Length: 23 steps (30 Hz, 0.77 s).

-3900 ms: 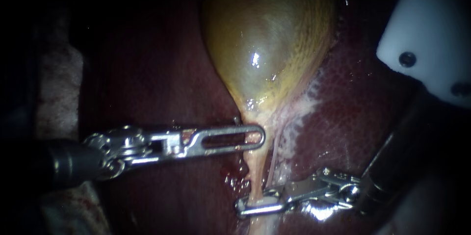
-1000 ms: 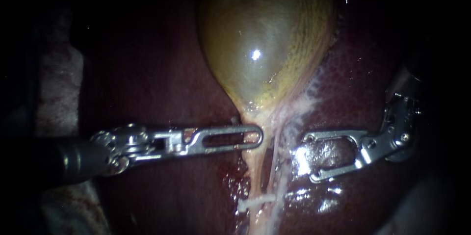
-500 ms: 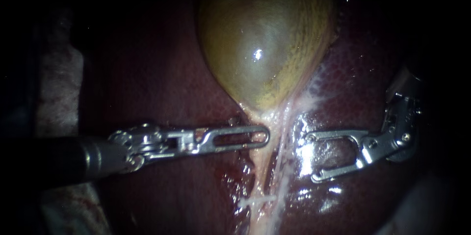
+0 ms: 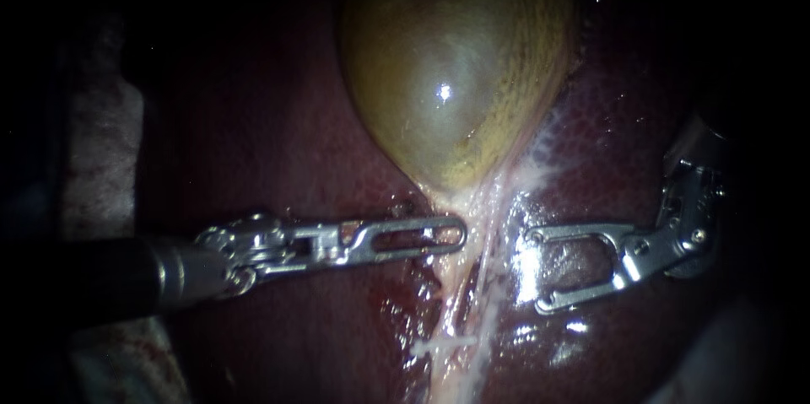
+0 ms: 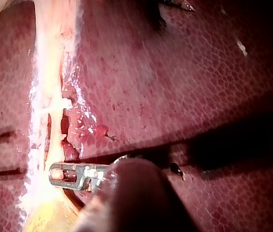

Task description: Going back first clip left tube

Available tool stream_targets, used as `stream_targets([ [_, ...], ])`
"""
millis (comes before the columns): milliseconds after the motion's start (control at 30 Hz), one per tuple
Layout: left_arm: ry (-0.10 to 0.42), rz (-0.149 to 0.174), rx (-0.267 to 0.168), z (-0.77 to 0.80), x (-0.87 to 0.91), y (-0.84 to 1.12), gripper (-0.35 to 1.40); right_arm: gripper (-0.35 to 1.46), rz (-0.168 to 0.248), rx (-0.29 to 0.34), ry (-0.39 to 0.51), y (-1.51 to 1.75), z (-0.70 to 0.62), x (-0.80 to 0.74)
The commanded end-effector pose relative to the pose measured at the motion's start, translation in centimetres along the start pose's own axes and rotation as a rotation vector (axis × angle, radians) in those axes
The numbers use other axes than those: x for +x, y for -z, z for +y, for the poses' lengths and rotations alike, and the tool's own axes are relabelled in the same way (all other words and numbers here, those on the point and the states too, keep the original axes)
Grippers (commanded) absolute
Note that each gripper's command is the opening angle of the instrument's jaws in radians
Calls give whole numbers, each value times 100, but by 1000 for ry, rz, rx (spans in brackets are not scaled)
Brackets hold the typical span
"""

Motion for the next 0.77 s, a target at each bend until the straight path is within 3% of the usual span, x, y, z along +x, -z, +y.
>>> stream_targets([
  [33,0,0,0,0,0,0,-35,51,0,0,0,0,0,0],
  [767,0,0,0,0,0,0,-35,51,0,0,0,0,0,0],
])
